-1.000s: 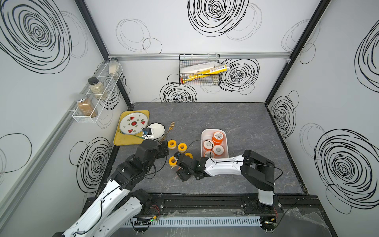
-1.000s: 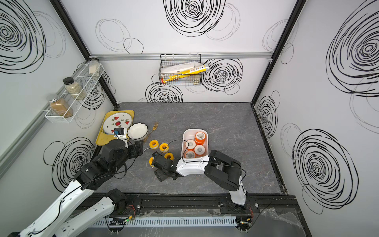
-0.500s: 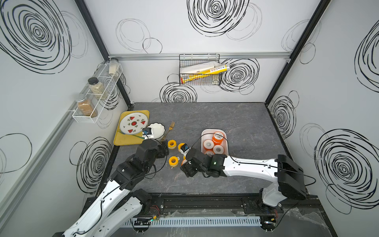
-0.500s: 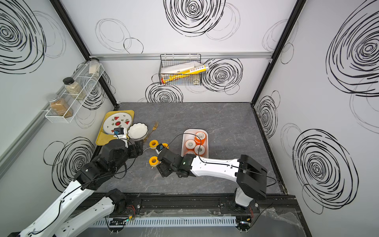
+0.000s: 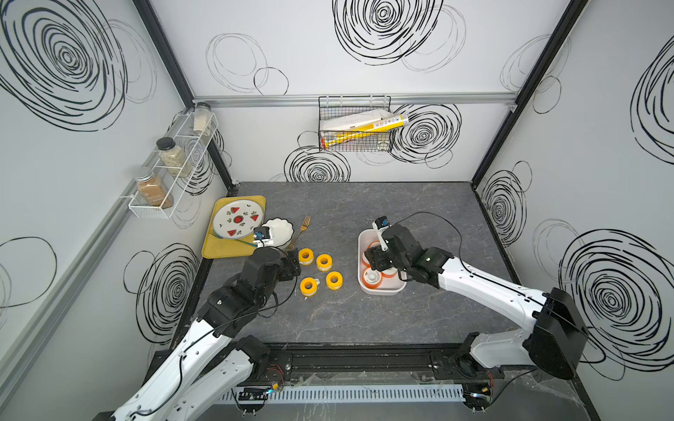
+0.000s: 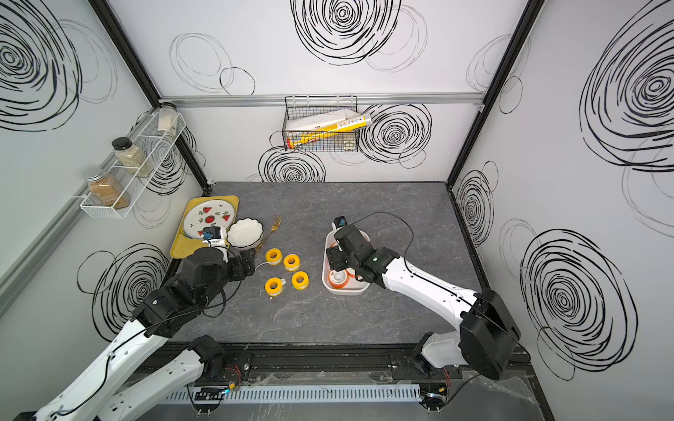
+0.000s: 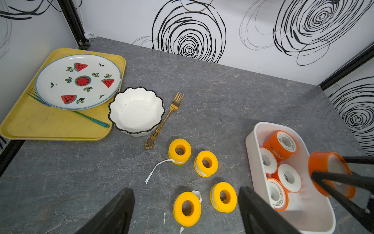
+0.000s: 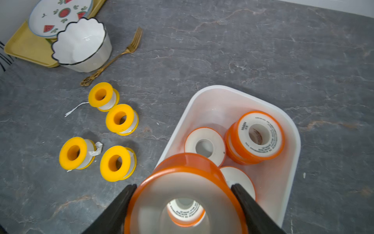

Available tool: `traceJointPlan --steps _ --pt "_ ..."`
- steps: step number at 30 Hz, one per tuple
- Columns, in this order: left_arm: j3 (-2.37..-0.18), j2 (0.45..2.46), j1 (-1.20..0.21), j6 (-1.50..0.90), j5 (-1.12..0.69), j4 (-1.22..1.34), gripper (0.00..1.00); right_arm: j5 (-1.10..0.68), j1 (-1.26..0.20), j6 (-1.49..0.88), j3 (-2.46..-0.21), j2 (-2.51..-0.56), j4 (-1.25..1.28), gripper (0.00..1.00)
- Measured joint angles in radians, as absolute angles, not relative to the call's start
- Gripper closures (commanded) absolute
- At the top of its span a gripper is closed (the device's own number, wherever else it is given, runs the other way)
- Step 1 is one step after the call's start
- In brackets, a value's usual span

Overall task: Put the sealing tape into the storage box
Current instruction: Place the sealing tape in the storage box.

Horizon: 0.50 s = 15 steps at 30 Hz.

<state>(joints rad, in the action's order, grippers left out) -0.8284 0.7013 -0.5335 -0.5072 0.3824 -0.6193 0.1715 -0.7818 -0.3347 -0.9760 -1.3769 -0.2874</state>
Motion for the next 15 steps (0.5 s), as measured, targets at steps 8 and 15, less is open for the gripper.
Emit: traceJointPlan --steps 8,15 --pt "-0.828 0.708 -0.533 -0.508 0.382 -0.62 0.13 0.088 -0.682 -0.309 -1.0 -1.573 -0.235 0.55" --pt "-0.828 0.709 -0.533 -0.507 0.382 -0.62 0.13 0.069 -0.681 -0.3 -1.051 -1.698 -0.223 0.55"
